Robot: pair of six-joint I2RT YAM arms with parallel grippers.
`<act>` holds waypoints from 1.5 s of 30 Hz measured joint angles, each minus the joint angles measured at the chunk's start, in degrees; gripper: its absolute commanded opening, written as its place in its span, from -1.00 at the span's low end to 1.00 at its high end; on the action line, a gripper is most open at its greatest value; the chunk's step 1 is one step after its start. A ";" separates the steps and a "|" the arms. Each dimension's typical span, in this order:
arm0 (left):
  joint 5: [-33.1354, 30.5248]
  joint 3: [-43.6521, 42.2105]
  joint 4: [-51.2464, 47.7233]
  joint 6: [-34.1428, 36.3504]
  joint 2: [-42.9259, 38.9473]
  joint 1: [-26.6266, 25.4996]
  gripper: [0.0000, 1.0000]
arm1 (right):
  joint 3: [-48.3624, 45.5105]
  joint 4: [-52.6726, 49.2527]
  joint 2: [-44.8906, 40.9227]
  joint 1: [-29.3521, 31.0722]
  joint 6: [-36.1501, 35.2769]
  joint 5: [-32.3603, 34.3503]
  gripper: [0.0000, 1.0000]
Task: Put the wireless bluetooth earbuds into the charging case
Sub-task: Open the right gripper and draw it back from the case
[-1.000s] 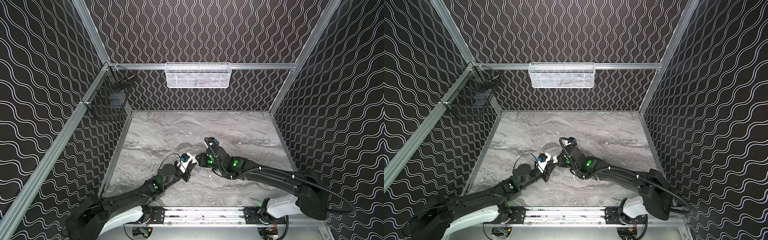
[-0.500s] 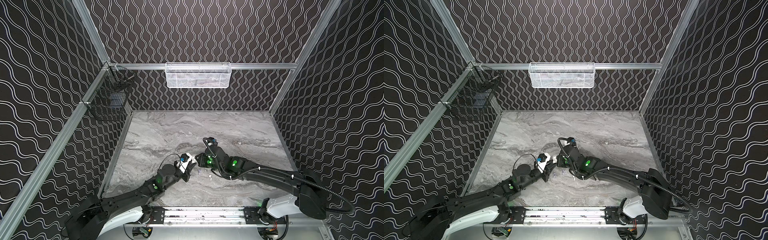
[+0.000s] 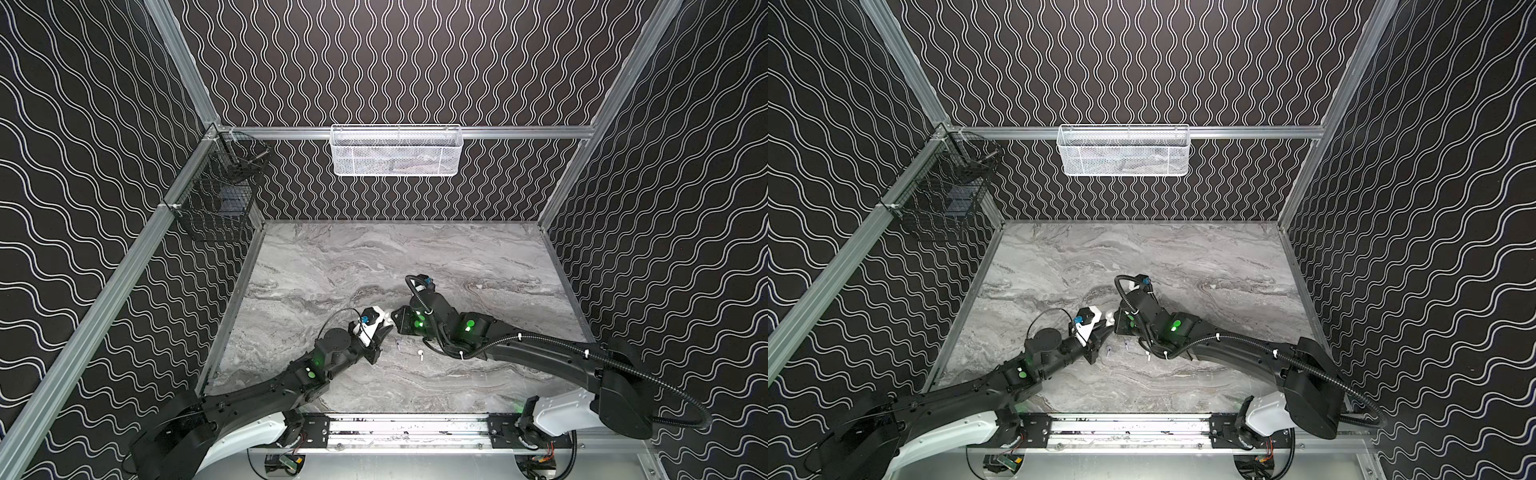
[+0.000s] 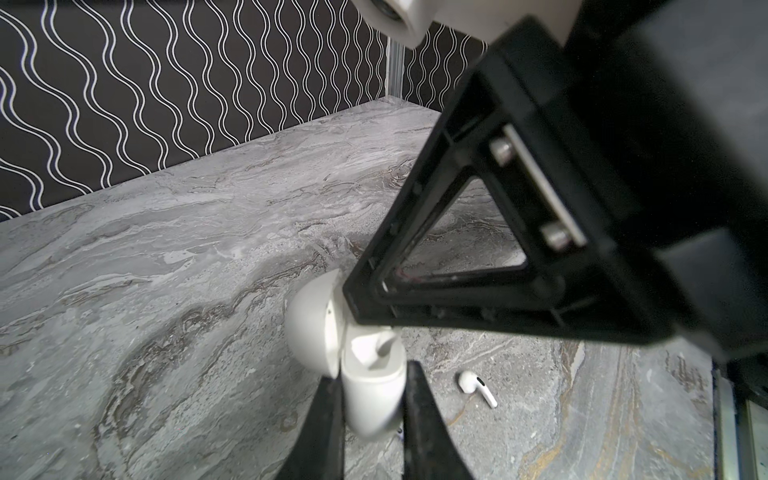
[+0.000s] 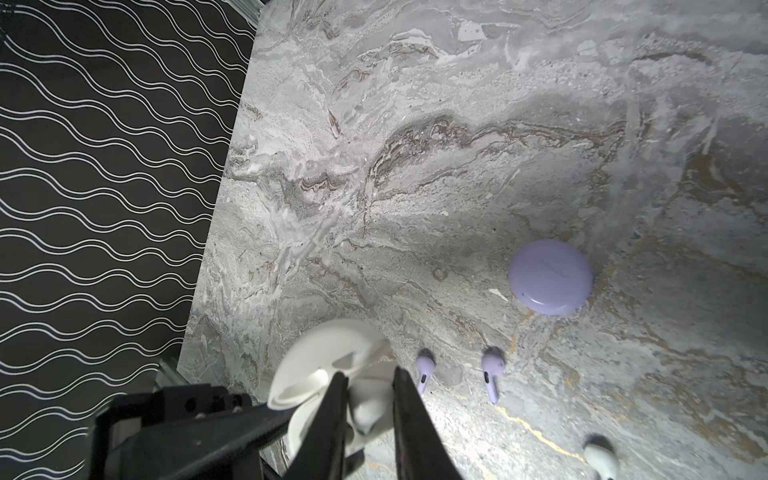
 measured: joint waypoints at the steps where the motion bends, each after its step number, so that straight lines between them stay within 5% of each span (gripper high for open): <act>1: 0.00 0.00 0.02 0.00 0.00 0.00 -1.00 | 0.02 -0.07 -0.02 0.00 0.00 0.00 -0.50; 45: 2.58 -2.64 6.27 3.32 -0.63 -0.33 -1.00 | -3.61 -13.88 -4.79 -0.07 -3.87 6.60 0.00</act>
